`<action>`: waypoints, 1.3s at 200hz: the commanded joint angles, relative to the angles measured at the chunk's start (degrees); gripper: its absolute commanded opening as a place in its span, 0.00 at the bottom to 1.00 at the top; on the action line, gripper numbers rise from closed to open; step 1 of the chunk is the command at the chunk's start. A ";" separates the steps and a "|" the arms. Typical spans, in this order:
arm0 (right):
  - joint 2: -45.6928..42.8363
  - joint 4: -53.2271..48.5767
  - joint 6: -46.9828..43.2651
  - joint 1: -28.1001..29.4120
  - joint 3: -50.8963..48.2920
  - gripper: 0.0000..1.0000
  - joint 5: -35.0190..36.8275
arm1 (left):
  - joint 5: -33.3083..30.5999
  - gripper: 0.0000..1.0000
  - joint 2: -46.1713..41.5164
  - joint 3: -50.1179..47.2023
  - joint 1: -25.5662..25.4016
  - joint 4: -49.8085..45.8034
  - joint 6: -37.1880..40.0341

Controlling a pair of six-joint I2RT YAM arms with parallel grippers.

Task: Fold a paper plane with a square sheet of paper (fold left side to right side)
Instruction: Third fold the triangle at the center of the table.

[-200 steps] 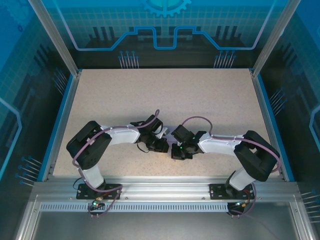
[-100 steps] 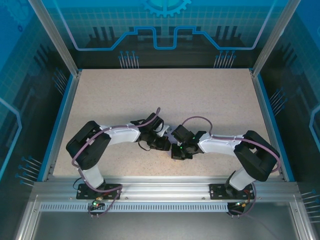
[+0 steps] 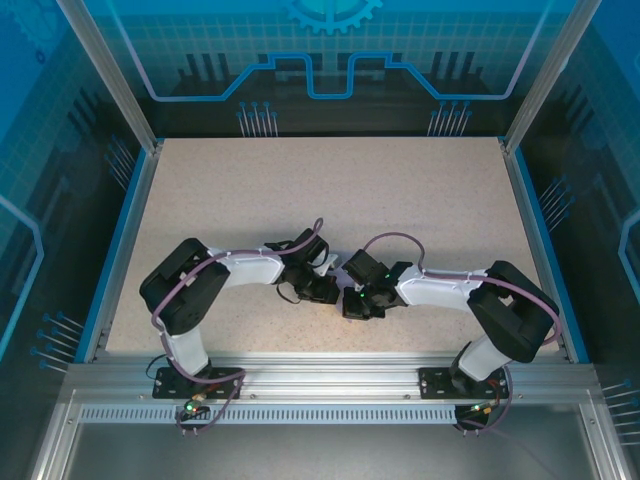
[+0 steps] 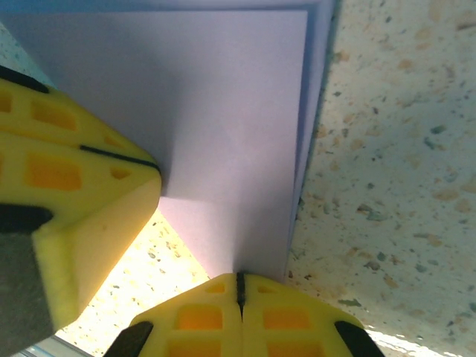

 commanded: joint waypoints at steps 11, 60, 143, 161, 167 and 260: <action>2.93 -6.35 -1.18 0.61 -1.13 0.00 2.61 | -3.31 0.10 1.28 1.39 -0.40 -2.40 2.32; 3.03 -6.84 -1.46 0.59 -1.39 0.00 2.43 | -7.03 0.10 1.29 1.78 0.16 -4.04 2.89; 2.86 -6.96 -1.50 0.61 -1.69 0.00 1.99 | -8.38 0.10 0.39 1.61 4.82 -5.13 5.54; 2.68 -6.94 -1.41 0.70 -1.78 0.00 1.93 | -8.64 0.10 0.68 1.70 6.02 -5.15 6.10; 2.68 -6.95 -1.30 0.69 -1.79 0.00 1.91 | -8.83 0.10 0.90 1.78 6.39 -5.23 6.28; 2.42 -6.88 -1.30 0.76 -2.09 0.00 1.38 | -11.22 0.09 1.87 2.37 11.39 -7.00 9.28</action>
